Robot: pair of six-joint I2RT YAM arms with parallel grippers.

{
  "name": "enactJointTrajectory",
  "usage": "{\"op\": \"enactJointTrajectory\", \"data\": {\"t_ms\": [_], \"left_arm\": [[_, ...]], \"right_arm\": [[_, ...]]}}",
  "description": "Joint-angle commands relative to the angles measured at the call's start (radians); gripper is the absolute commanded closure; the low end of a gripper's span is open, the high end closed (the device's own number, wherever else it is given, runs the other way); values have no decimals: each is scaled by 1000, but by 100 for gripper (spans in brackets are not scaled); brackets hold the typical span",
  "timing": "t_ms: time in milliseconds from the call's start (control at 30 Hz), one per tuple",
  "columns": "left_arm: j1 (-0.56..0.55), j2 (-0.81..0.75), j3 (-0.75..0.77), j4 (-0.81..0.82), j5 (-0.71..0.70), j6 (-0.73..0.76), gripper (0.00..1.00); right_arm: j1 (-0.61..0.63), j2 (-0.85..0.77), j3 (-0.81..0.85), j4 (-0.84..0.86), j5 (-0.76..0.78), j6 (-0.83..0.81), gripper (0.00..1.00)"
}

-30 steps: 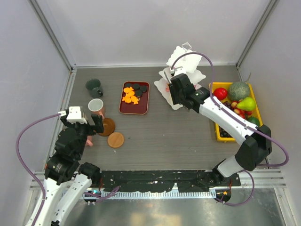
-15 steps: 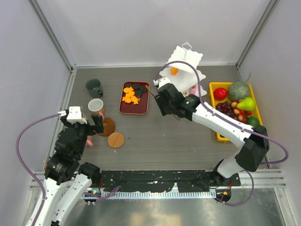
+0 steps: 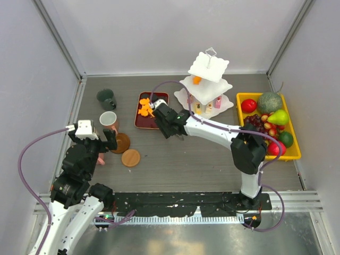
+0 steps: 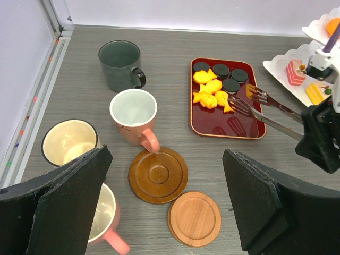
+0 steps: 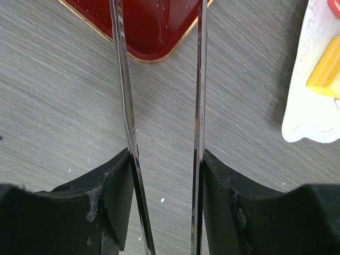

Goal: Serve the afternoon tea
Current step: Pick up the desert from the tray.

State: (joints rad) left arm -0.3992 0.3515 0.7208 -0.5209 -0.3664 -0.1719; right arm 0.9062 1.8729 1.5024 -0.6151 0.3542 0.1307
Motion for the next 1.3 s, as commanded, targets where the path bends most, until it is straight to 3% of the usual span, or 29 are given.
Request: {"op": "enactJointTrajectory", "data": {"t_ms": [0, 767, 967, 1267], "left_arm": [[-3, -3, -3, 47, 0, 6, 1], [-3, -5, -3, 50, 3, 6, 1], [-3, -2, -1, 50, 6, 6, 1], [-3, -2, -4, 50, 7, 8, 1]], "right_arm": [[2, 41, 96, 57, 35, 6, 46], [5, 203, 182, 20, 35, 29, 51], [3, 158, 156, -31, 23, 35, 60], [3, 46, 73, -90, 14, 24, 60]]}}
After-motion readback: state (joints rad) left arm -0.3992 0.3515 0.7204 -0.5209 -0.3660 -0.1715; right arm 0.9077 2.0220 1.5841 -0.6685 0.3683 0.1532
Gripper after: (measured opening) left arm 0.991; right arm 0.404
